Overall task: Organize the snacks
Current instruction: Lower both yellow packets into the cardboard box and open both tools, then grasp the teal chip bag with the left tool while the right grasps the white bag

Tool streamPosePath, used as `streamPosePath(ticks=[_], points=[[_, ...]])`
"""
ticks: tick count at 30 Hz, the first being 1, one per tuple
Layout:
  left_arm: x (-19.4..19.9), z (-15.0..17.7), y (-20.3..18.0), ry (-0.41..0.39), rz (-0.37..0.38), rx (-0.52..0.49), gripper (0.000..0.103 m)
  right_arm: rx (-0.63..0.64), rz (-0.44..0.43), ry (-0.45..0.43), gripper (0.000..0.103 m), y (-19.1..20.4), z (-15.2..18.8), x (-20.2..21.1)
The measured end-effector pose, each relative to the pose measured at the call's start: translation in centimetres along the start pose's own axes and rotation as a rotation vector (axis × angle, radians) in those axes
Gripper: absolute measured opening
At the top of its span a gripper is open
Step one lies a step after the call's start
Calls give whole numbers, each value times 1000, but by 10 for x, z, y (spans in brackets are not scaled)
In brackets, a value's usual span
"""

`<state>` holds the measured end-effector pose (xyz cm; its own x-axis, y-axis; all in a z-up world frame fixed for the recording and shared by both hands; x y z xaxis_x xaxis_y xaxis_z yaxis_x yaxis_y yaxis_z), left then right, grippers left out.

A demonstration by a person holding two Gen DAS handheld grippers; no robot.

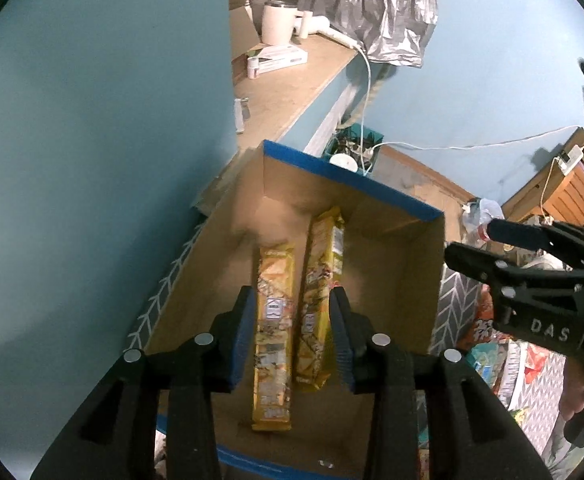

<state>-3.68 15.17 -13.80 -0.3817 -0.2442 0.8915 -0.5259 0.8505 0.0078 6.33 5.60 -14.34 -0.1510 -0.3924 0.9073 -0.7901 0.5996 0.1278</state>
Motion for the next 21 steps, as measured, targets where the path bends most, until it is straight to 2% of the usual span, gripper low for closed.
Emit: streamPosePath(ticks=[2,4,8,10,15,21], points=[[3,-3,-5,-5,12,-6,40,1,17,-8,64,-7,3,6],[9,-5,-13,-15,20,-25,48,-4,31,-17,65,-14,8,12],[18,-15,-35,-29,47,-70,55,-28,66,-19,66,-38,19,22],[20,-18,-48,-25,67,-94,62,-49,76,-16,66,-51,25,27],[22,-20,-81,-12,120,-149,69,-127,101,2,66,-90,49,44],[16,-16,-121,29,189,-222,69,-260,136,15,66,-140,80,62]])
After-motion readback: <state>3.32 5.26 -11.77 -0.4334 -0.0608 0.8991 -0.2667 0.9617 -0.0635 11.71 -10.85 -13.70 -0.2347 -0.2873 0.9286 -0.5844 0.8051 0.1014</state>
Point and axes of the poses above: each gripper's, at about its wrist camera, not at the fingertips, and x roughly against the way its jaws point, y to its left, z to its underside, the point moved 2 cm from there along -x, roughly the way its jaws point, and after that the axes turned 11 degrees about -x, right-handed, at the moved point
